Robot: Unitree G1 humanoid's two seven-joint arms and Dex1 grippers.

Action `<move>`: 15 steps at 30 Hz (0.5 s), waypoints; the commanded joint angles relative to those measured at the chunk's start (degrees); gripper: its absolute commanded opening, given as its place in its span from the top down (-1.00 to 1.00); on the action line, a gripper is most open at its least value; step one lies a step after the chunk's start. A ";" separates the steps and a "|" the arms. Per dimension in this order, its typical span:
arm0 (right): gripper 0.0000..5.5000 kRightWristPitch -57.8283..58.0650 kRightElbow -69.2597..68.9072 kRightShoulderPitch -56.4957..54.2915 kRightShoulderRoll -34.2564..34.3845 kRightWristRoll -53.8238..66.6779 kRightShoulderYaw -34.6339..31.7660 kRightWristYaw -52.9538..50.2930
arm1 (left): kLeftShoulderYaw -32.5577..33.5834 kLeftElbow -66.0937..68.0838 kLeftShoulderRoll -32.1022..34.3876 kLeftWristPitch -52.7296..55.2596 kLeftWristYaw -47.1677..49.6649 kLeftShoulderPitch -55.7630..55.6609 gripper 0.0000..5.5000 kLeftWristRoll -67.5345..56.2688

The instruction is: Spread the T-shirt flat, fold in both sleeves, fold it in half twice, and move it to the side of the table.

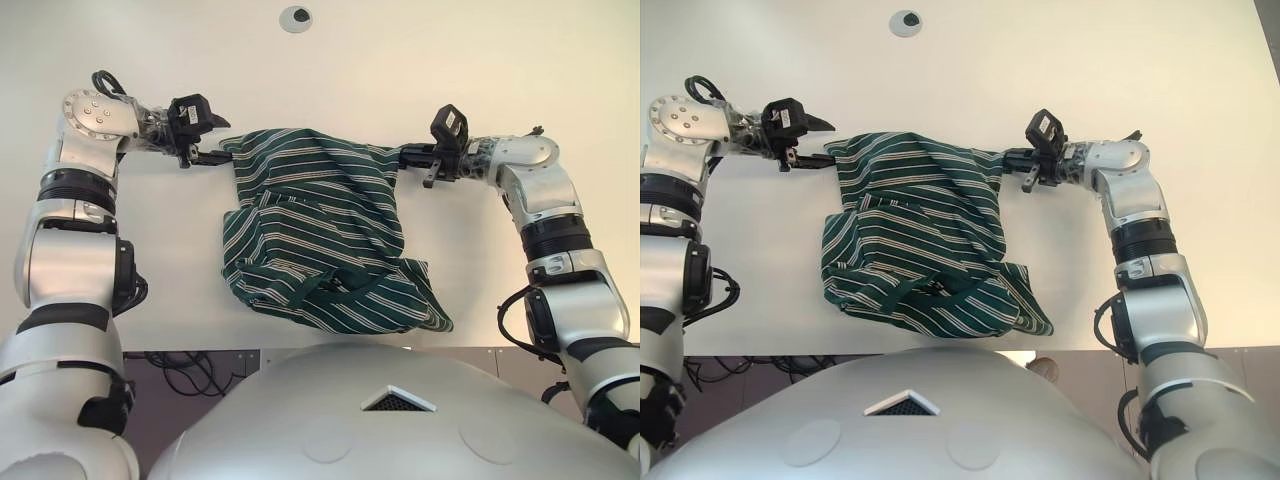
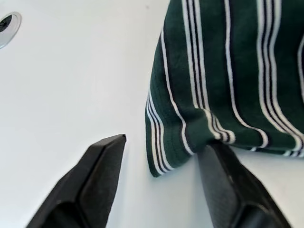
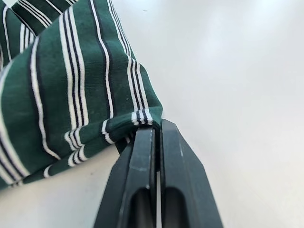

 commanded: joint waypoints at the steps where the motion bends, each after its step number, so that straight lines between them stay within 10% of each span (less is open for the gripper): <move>1: 1.00 -1.04 0.13 -0.78 1.04 -0.80 0.07 -0.50 | 0.00 0.42 -0.48 0.58 -1.73 -0.39 0.27 0.03; 15: 1.00 -38.34 3.68 -11.33 -0.89 -21.74 -1.58 -36.93 | 8.21 1.62 -5.12 -5.77 20.16 -8.91 0.99 -3.66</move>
